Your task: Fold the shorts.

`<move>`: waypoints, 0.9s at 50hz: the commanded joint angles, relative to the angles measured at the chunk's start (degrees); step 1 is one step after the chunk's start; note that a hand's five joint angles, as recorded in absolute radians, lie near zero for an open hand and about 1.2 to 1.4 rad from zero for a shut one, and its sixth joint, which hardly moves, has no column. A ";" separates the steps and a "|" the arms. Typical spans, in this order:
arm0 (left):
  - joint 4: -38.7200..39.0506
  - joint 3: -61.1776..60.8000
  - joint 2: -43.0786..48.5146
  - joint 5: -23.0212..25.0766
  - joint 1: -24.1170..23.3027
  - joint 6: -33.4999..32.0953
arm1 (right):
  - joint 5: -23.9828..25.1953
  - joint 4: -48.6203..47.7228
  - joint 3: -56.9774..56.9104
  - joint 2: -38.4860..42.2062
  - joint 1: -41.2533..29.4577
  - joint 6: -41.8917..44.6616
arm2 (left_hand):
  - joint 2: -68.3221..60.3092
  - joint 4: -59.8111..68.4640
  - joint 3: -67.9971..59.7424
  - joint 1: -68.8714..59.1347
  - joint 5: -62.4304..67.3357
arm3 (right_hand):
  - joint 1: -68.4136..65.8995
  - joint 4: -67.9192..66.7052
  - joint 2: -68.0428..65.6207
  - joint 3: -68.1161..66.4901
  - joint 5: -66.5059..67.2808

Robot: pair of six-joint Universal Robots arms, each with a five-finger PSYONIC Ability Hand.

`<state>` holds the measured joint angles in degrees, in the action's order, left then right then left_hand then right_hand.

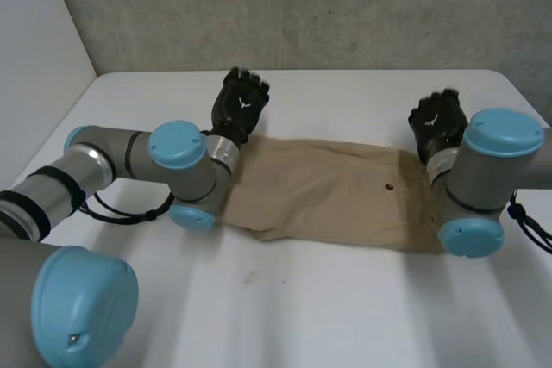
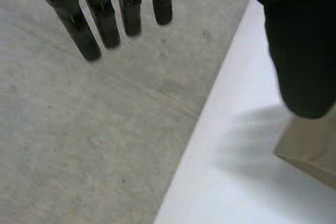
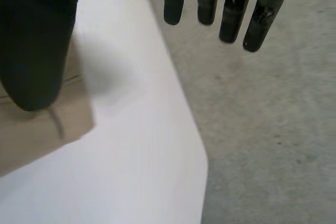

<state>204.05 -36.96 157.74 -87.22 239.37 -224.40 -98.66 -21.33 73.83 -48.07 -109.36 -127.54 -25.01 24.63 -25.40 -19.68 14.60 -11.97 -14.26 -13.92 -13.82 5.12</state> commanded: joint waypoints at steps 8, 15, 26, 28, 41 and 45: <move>8.99 -23.67 -21.76 -0.93 -1.89 0.63 | 4.44 6.02 7.02 -20.82 3.36 -19.14 | 15.01 -14.63 15.40 9.68 -14.60 | 1.97 4.26 3.92 3.82 -5.12; 7.41 -38.26 -33.72 -1.02 -1.98 6.24 | 10.59 20.87 13.52 -25.31 5.55 -24.24 | 15.01 -14.63 15.40 9.68 -14.60 | 1.97 4.26 3.92 3.82 -5.12; 0.30 -54.26 -44.71 -2.69 -1.54 24.44 | 19.47 23.27 27.15 -26.63 9.60 -30.31 | 14.79 -14.42 15.18 9.47 -14.38 | -10.38 -8.09 -8.43 -8.53 7.23; -0.67 -56.28 -45.68 -3.66 -1.54 26.55 | 19.39 20.37 29.26 -26.46 10.39 -30.31 | 14.96 -14.59 15.35 9.63 -14.55 | -13.25 -10.95 -11.29 -11.40 10.10; -0.94 -61.21 -47.26 -4.71 -1.19 28.05 | 16.22 8.32 32.34 -20.40 11.71 -28.99 | 14.96 -14.59 15.35 9.63 -14.55 | -31.39 -29.09 -29.44 -29.54 28.24; -0.94 -62.00 -47.35 -4.80 -0.66 28.05 | 16.05 7.97 32.17 -19.16 13.55 -26.53 | 14.96 -14.59 15.35 9.63 -14.55 | -68.03 -65.73 -66.08 -66.18 64.88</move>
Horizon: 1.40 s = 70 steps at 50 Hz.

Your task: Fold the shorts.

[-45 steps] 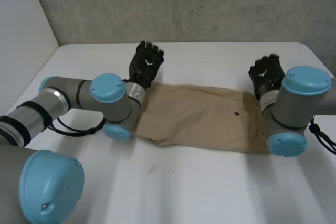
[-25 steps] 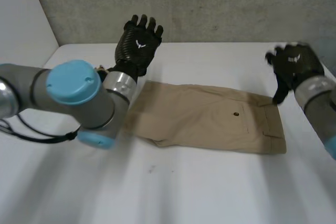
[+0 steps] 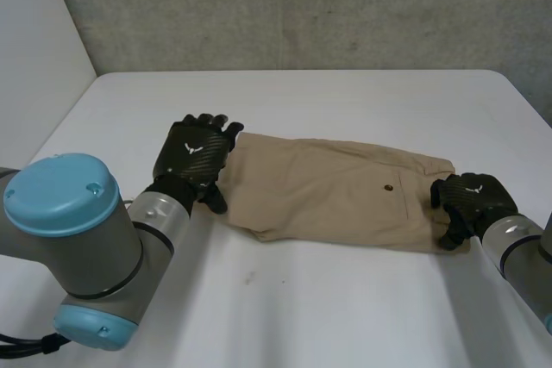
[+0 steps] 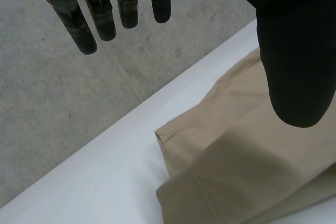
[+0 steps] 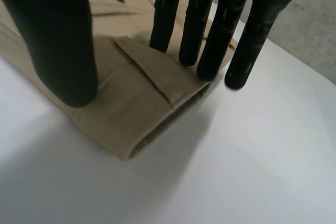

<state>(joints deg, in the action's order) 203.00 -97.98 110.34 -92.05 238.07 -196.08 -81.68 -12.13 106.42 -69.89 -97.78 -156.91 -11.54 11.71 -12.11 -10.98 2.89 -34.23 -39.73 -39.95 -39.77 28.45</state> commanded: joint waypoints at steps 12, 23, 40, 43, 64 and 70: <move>0.02 -3.18 -3.90 0.11 1.51 -0.27 | 1.25 5.08 -4.20 -1.30 14.88 10.56 | 1.54 -1.71 2.11 0.98 -2.89 | -45.77 -40.27 -40.05 -40.23 41.55; 0.02 -6.25 -8.03 0.38 4.51 -0.18 | 3.19 20.47 -18.08 -1.57 14.82 23.32 | 1.54 -1.71 2.11 0.98 -2.89 | -45.77 -40.27 -40.05 -40.23 41.55; 0.11 -5.64 -8.82 0.12 3.80 -0.09 | 8.72 17.22 -25.30 8.35 -26.67 21.64 | 1.54 -1.71 2.11 0.98 -2.89 | -45.77 -40.27 -40.05 -40.23 41.55; 0.20 -4.85 -8.82 0.12 3.71 -0.09 | 10.57 17.14 -24.59 9.42 -27.38 21.64 | 1.54 -1.71 2.11 0.98 -2.89 | -10.28 -4.78 -4.57 -4.74 6.06; -7.53 21.50 7.60 -0.15 -11.66 6.84 | 10.22 15.73 -23.01 -0.34 -10.07 -12.90 | -0.02 -0.15 0.55 -0.58 -1.33 | 24.23 29.73 29.95 29.77 -28.45; -12.54 29.07 16.39 -0.24 -13.07 9.83 | 10.05 16.61 -23.27 2.38 -9.54 -12.55 | -0.19 0.02 0.38 -0.75 -1.16 | 24.23 29.73 29.95 29.77 -28.45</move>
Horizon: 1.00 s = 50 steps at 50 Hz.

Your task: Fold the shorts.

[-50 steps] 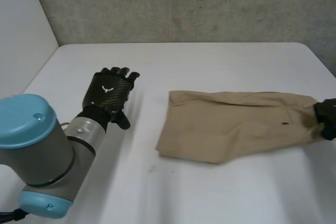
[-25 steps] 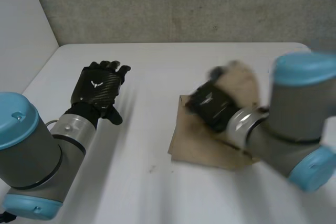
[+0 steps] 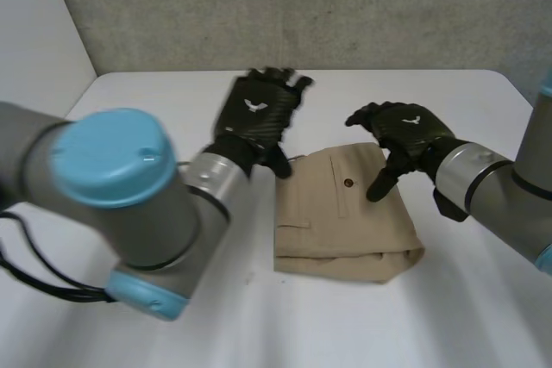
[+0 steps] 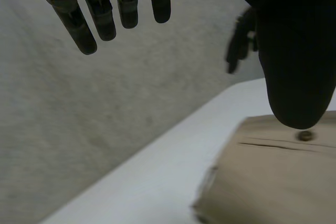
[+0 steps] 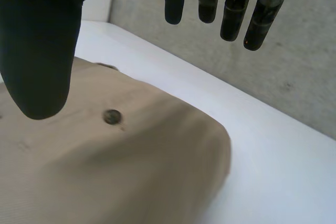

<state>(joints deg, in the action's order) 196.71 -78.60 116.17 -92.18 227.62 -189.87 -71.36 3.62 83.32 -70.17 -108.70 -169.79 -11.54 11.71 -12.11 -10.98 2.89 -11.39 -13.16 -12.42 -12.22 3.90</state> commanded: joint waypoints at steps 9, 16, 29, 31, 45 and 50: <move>-10.82 13.39 21.37 -3.70 -2.44 3.36 | -1.76 1.13 -0.70 11.63 2.00 4.38 | -1.87 1.70 -1.30 -2.43 0.52 | 1.39 3.16 2.42 2.22 -3.90; -13.37 12.95 22.70 -4.67 -2.00 2.84 | -4.31 0.95 -0.35 14.53 2.18 10.35 | -1.87 1.70 -1.30 -2.43 0.52 | 1.39 3.16 2.42 2.22 -3.90; -14.16 12.24 11.30 -4.41 -2.70 1.52 | -5.37 -0.97 -1.05 3.39 1.65 11.15 | -0.20 0.03 0.37 -0.76 -1.16 | 1.39 3.16 2.42 2.22 -3.90; -14.43 11.81 8.21 -4.41 -2.70 1.61 | -5.81 -2.03 -1.40 1.27 1.65 10.45 | 0.48 -0.65 1.05 -0.08 -1.83 | 1.39 3.16 2.42 2.22 -3.90; -25.56 8.11 -19.47 -8.27 12.30 3.79 | -21.54 -3.36 -4.30 -17.81 2.00 -0.63 | -0.03 -0.15 0.54 -0.59 -1.33 | 1.39 3.16 2.42 2.22 -3.90; -32.70 8.20 -21.25 -7.93 16.63 6.09 | -22.51 3.40 -7.55 -17.81 1.56 -0.63 | 0.98 -1.16 1.56 0.42 -2.34 | 1.39 3.16 2.42 2.22 -3.90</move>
<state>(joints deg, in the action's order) 173.02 -70.72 97.91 -99.67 237.93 -186.42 -91.72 0.15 79.18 -86.87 -106.69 -170.43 -11.54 11.71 -12.11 -11.00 2.90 -8.58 -13.16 -12.42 -11.11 3.55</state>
